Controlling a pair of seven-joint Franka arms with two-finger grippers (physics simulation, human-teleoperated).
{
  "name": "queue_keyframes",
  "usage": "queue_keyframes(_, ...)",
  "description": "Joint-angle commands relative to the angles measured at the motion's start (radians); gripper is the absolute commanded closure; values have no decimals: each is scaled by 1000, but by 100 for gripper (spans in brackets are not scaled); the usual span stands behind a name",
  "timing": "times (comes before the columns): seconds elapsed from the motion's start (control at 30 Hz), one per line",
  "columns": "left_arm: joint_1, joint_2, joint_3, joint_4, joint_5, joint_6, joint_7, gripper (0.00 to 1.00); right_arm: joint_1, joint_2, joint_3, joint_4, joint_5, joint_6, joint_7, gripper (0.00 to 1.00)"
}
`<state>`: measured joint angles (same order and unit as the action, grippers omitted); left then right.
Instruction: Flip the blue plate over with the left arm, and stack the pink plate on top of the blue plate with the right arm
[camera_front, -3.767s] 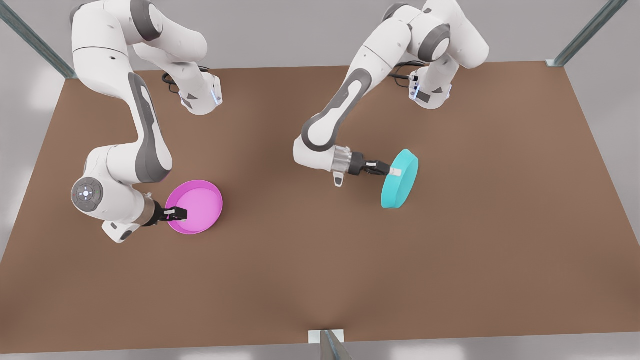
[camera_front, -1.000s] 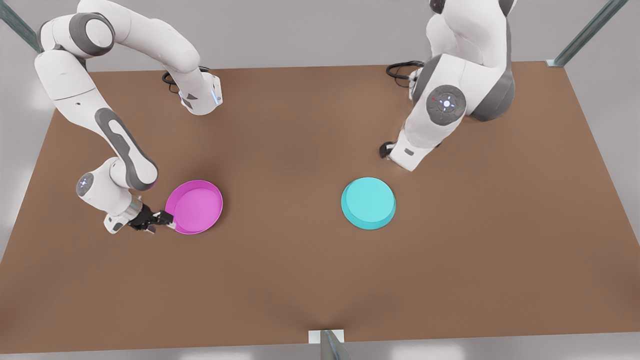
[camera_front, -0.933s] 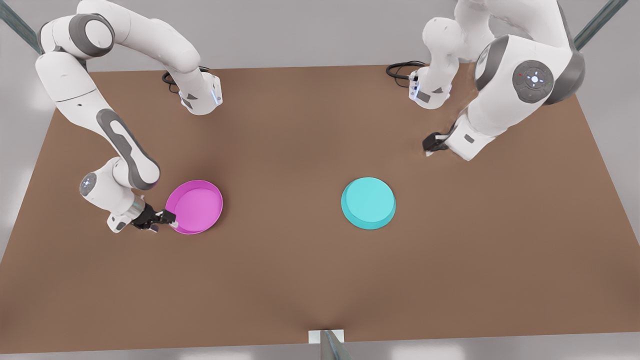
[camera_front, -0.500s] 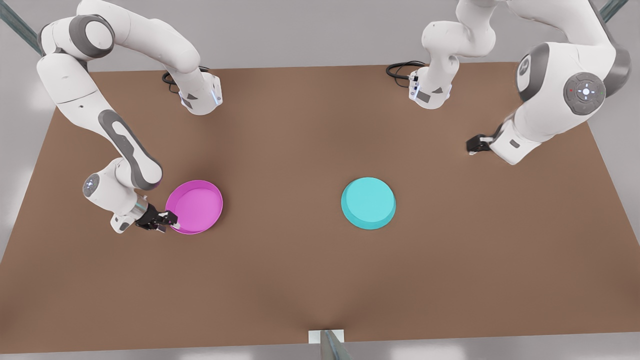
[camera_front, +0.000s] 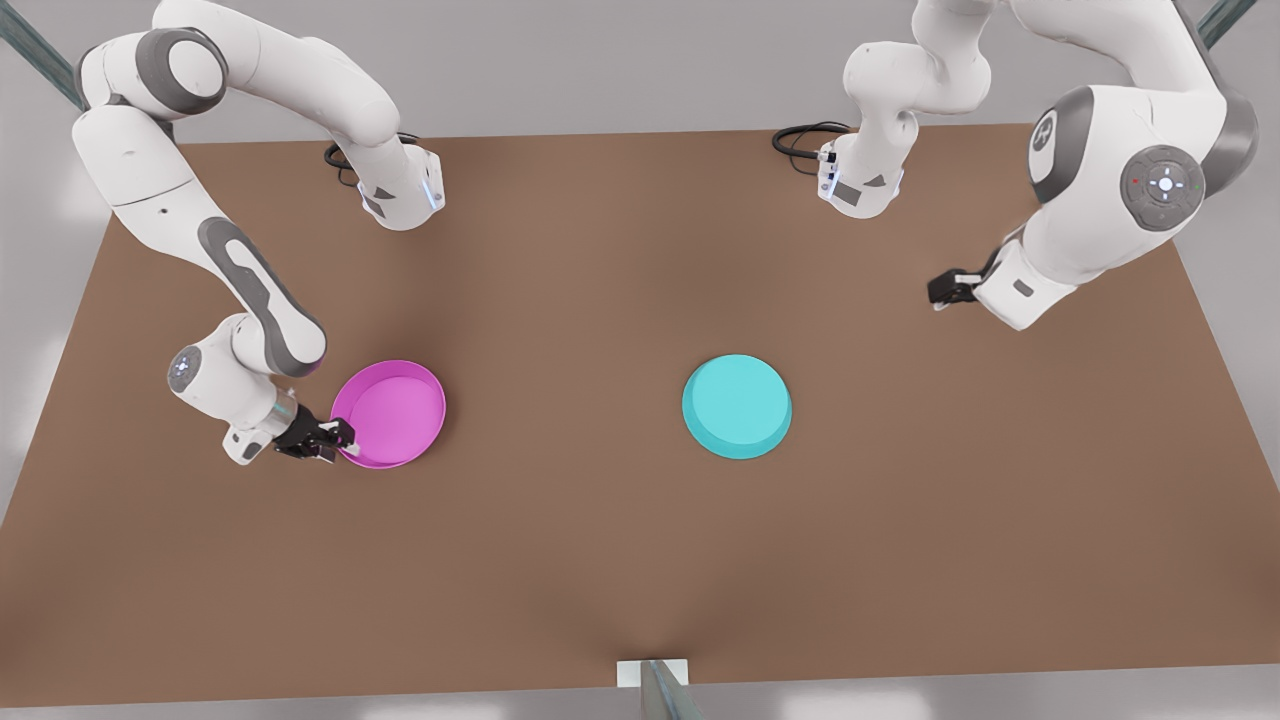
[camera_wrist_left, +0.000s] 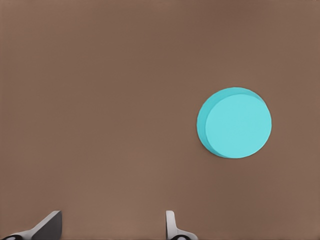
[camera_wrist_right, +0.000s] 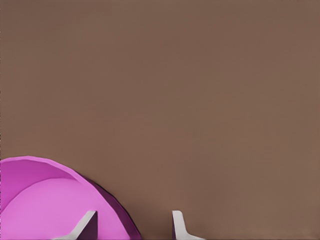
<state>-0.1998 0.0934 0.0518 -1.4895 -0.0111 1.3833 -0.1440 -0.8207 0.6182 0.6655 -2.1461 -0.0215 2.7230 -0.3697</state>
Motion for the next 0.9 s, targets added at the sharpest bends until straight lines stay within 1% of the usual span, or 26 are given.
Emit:
queue_keyframes(0.0, -9, 0, -6, 0, -7, -3, -2, 0, -2, 0, 0, 0, 0, -2, 2, 36)
queue_keyframes(0.07, -7, 0, -9, -2, -7, -16, 1, 0, -14, 0, 14, -8, -2, -2, 0, 36)
queue_keyframes(0.4, -6, 0, -9, 0, -6, -16, 0, 0, -32, 1, 23, -26, -106, -3, -2, 36)
queue_keyframes(0.6, -7, 0, -9, 0, -6, -18, -5, 0, -32, 1, 25, -26, -110, -3, -2, 52)
queue_keyframes(0.63, -7, 0, -9, 0, -6, -18, -5, 0, -34, 1, 28, -26, -110, -5, -2, 59)
queue_keyframes(0.67, -7, 0, -9, 0, -6, -18, -5, 0, -34, 1, 28, -26, -110, -5, -2, 63)
queue_keyframes(0.77, -7, 2, -9, 0, -4, -18, -6, 0, -32, 1, 28, -26, -110, -5, -2, 69)
queue_keyframes(0.87, -7, 0, -9, 0, -4, -18, -5, 0, -32, 1, 28, -26, -124, -3, -2, 70)
